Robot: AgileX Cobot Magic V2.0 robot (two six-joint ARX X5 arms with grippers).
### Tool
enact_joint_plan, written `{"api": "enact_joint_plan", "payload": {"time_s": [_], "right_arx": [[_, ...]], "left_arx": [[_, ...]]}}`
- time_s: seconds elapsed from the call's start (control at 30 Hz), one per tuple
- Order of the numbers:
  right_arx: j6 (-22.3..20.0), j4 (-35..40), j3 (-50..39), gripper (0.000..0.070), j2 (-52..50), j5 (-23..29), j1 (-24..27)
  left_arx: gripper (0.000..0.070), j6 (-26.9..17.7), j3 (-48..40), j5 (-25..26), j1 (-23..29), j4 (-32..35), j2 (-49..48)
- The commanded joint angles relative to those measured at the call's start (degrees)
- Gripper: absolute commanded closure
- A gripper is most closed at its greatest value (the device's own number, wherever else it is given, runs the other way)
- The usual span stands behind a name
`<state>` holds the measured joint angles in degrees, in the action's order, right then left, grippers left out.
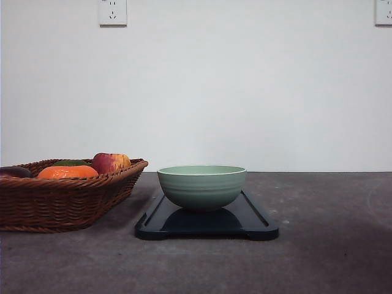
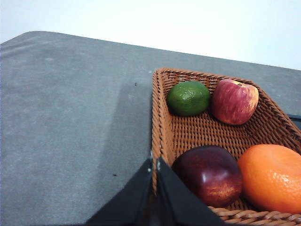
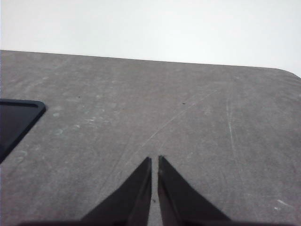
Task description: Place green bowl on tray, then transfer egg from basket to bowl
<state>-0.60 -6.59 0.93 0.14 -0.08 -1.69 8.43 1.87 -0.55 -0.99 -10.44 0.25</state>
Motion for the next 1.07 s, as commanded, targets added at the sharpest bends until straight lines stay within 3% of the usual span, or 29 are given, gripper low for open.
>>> {"api": "enact_joint_plan", "payload": {"time_s": [0.0, 1.03], "right_arx": [[0.59, 0.59, -0.26, 0.0684, 0.07, 0.13, 0.0], [0.59, 0.59, -0.26, 0.0684, 0.07, 0.13, 0.0]], "left_arx": [[0.07, 0.02, -1.11, -0.1, 0.08, 0.31, -0.07], [0.07, 0.02, -1.11, -0.08, 0.09, 0.31, -0.07]]}}
